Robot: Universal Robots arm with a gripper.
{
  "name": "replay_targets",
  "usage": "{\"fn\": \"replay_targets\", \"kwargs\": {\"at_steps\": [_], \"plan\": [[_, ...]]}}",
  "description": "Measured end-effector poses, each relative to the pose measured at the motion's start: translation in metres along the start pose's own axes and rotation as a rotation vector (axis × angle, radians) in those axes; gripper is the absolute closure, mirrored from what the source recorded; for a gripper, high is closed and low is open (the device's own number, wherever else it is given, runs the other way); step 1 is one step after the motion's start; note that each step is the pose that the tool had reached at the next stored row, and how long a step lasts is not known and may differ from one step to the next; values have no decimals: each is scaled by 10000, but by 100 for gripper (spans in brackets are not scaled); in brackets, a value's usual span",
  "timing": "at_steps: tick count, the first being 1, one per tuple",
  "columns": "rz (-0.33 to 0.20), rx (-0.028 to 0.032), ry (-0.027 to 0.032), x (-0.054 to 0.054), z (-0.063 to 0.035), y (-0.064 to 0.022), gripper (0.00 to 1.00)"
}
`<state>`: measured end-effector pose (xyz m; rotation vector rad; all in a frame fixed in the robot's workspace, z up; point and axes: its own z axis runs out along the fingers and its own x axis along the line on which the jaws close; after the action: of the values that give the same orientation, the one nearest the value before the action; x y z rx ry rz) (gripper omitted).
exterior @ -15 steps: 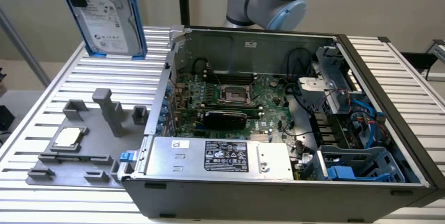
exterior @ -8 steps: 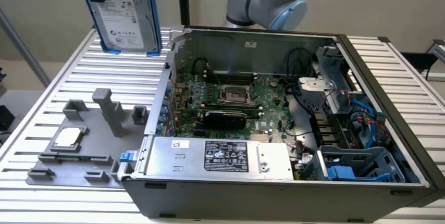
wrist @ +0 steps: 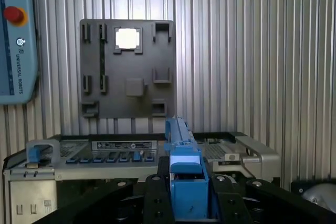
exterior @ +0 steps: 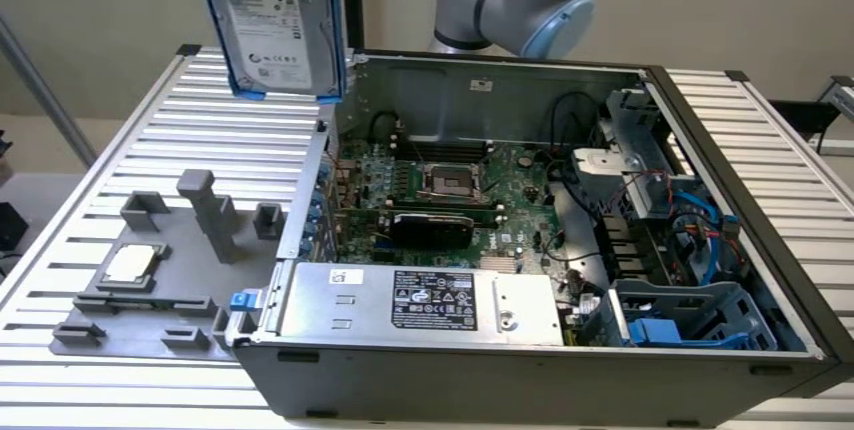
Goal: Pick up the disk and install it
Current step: 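Pick up the disk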
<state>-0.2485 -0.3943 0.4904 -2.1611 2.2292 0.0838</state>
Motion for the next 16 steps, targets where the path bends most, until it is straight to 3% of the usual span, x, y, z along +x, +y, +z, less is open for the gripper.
{"fn": "replay_targets", "kwargs": {"at_steps": [5, 16], "plan": [[0, -3, -33, 24, -16, -227, 67], [0, -2, -35, 167, -32, -722, 67]]}}
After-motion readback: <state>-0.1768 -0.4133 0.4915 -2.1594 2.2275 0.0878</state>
